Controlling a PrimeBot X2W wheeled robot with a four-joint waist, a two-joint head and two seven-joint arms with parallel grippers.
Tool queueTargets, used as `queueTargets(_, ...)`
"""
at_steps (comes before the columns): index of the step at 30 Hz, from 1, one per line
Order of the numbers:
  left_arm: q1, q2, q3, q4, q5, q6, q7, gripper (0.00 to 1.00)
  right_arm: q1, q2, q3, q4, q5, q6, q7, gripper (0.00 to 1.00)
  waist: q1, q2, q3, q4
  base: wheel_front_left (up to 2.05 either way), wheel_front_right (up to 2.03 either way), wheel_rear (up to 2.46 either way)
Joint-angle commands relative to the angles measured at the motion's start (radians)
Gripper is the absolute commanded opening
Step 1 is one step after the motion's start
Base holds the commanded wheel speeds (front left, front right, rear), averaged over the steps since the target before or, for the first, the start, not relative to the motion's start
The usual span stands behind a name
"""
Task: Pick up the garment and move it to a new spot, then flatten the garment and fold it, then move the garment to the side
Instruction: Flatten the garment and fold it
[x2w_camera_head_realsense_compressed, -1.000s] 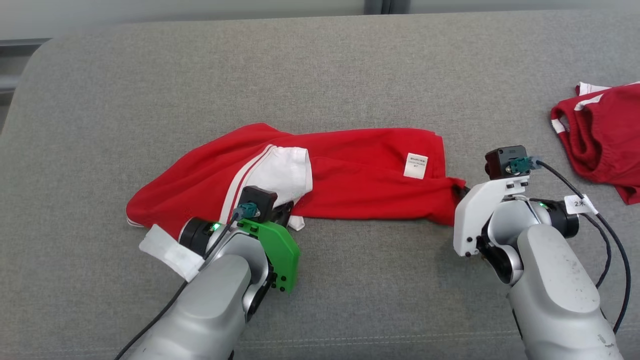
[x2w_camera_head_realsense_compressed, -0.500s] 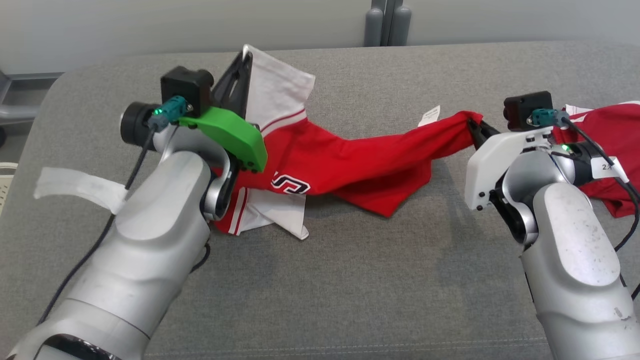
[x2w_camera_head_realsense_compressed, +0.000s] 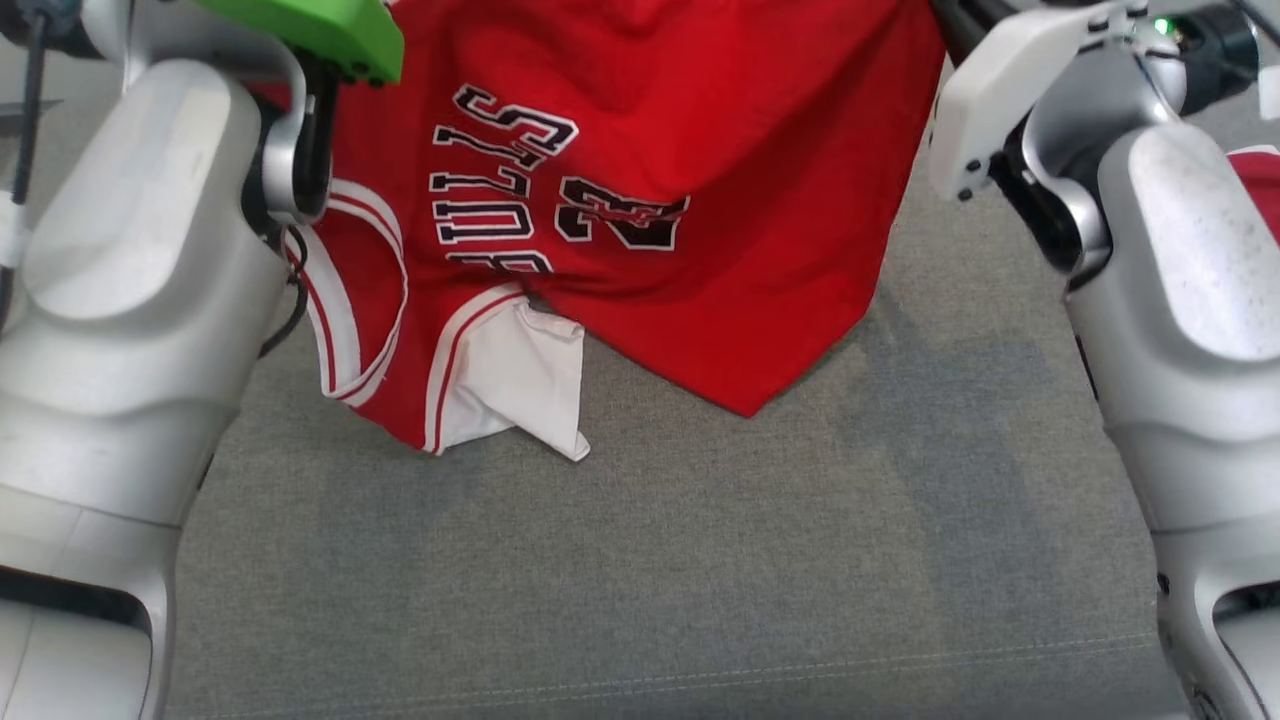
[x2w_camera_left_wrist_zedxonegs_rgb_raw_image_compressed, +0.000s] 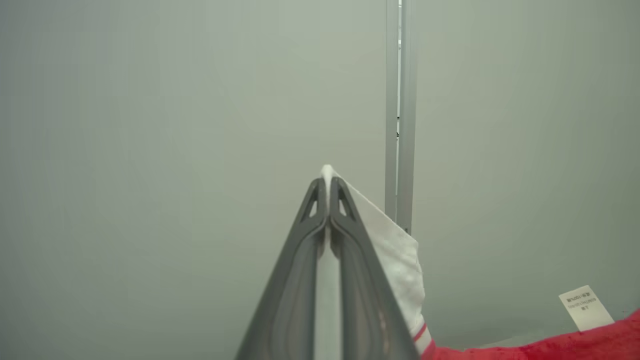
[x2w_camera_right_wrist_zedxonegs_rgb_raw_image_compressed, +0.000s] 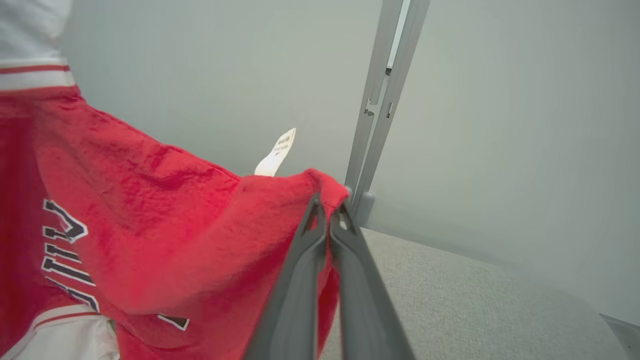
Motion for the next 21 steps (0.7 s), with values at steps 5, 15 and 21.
queueTargets(5,-0.131,-0.015,0.035,0.018,0.017,0.002,-0.020,0.00,-0.188,0.014,0.026,0.134,0.029,-0.001,-0.128,0.00,0.0000,-0.0001,0.174,-0.037,0.00,0.00,0.00)
queueTargets(15,-0.392,0.003,0.128,-0.020,0.196,0.036,-0.030,0.00,-0.496,0.095,-0.127,0.392,-0.003,-0.001,-0.335,0.00,0.0000,-0.0001,0.345,-0.101,0.00,0.00,0.00)
queueTargets(21,-0.504,0.016,0.111,0.000,0.292,-0.005,-0.030,0.00,-0.605,0.119,-0.265,0.513,-0.046,-0.001,-0.446,0.00,0.0000,-0.0001,0.350,-0.149,0.00,0.00,0.00)
